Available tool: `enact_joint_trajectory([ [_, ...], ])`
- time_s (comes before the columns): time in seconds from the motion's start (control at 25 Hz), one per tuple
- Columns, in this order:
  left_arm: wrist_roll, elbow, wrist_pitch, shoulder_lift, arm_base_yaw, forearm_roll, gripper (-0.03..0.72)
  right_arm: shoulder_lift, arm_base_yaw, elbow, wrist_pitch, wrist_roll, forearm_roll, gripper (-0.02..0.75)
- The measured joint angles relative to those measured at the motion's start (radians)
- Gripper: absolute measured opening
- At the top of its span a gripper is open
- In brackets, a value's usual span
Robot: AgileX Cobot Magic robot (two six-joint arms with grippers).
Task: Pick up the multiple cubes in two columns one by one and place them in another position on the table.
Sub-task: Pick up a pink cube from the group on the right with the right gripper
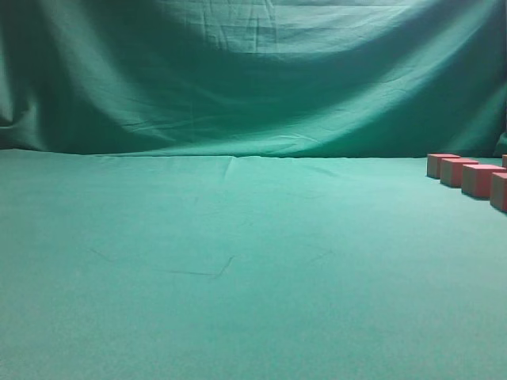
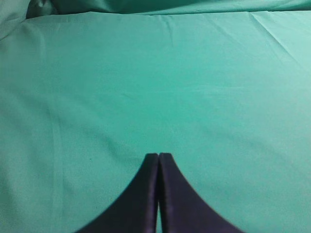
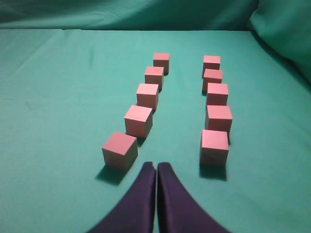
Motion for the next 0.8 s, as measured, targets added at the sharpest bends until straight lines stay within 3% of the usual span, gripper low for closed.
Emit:
enact_joint_trajectory([
  [0.8, 0.0, 0.0, 0.0, 0.0, 0.0, 0.0, 0.0, 0.0, 0.0, 0.0, 0.0, 0.0, 0.0, 0.0],
])
